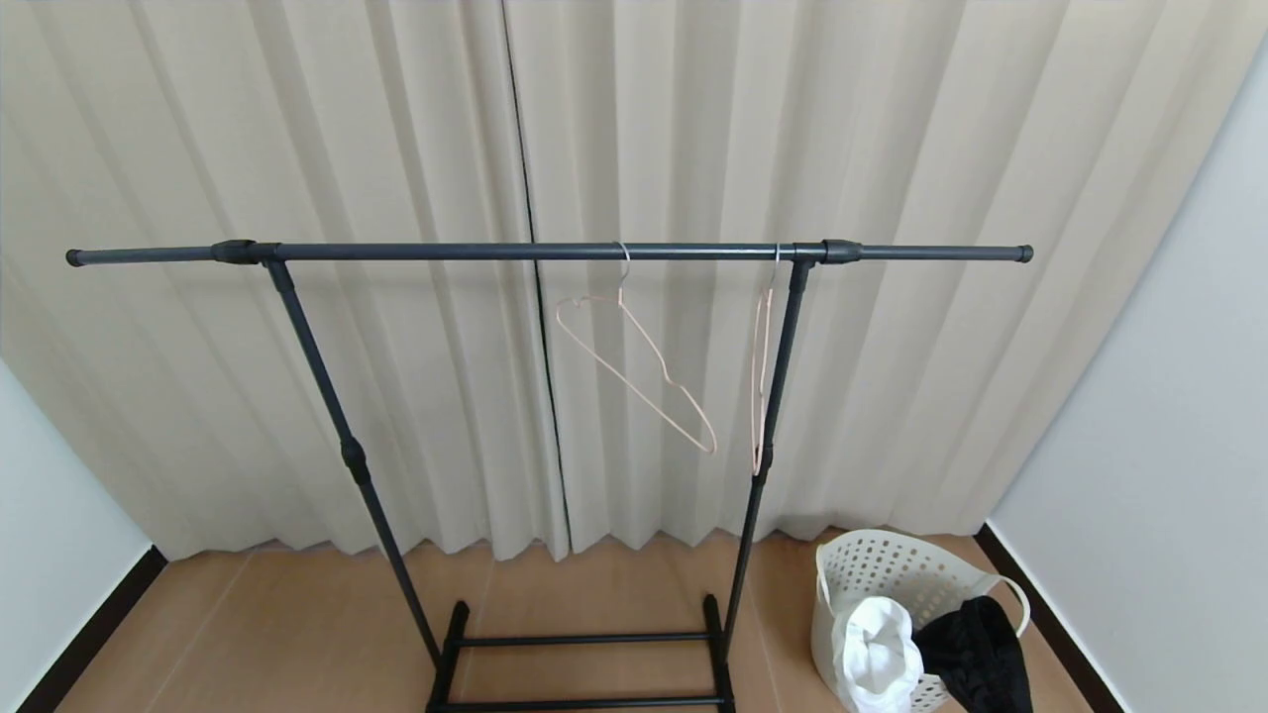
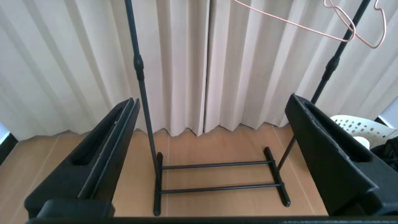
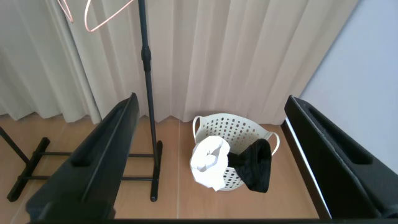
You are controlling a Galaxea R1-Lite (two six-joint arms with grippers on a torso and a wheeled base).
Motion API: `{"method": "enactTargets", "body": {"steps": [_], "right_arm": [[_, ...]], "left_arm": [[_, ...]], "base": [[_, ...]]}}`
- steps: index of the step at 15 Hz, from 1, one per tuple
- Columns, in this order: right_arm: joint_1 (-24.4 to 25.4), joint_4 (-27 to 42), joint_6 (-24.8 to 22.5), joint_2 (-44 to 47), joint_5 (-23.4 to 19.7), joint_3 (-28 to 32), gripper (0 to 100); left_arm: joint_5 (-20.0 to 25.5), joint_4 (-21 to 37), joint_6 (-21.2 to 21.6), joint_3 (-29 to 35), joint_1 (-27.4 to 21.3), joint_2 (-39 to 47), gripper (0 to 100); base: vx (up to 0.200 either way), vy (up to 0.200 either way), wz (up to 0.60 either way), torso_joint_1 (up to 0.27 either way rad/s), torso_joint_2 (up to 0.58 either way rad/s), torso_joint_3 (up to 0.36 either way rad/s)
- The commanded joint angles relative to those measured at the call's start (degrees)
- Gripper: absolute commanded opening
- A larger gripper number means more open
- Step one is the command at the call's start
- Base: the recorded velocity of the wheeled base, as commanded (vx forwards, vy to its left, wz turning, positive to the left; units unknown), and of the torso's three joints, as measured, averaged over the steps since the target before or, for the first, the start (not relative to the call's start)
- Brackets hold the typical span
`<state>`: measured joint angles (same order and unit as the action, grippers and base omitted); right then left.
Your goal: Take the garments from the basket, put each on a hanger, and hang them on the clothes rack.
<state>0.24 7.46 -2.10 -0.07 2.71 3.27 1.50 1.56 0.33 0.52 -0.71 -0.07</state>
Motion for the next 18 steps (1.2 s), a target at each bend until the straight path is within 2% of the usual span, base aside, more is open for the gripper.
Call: {"method": "enactTargets", "body": {"steps": [1,18], "right_arm": [[0.0,0.0,0.0,0.1,0.0,0.0,100],[0.0,-0.1,0.0,0.1,0.0,0.0,100]], "left_arm": [[0.0,0.0,0.0,0.0,0.0,0.1,100],[0.0,0.0,0.0,0.0,0.0,0.1,100]], "base": [[0.000,0.000,0.00,0.000,0.00,0.000],[0.000,0.000,0.00,0.000,0.00,0.000]]}}
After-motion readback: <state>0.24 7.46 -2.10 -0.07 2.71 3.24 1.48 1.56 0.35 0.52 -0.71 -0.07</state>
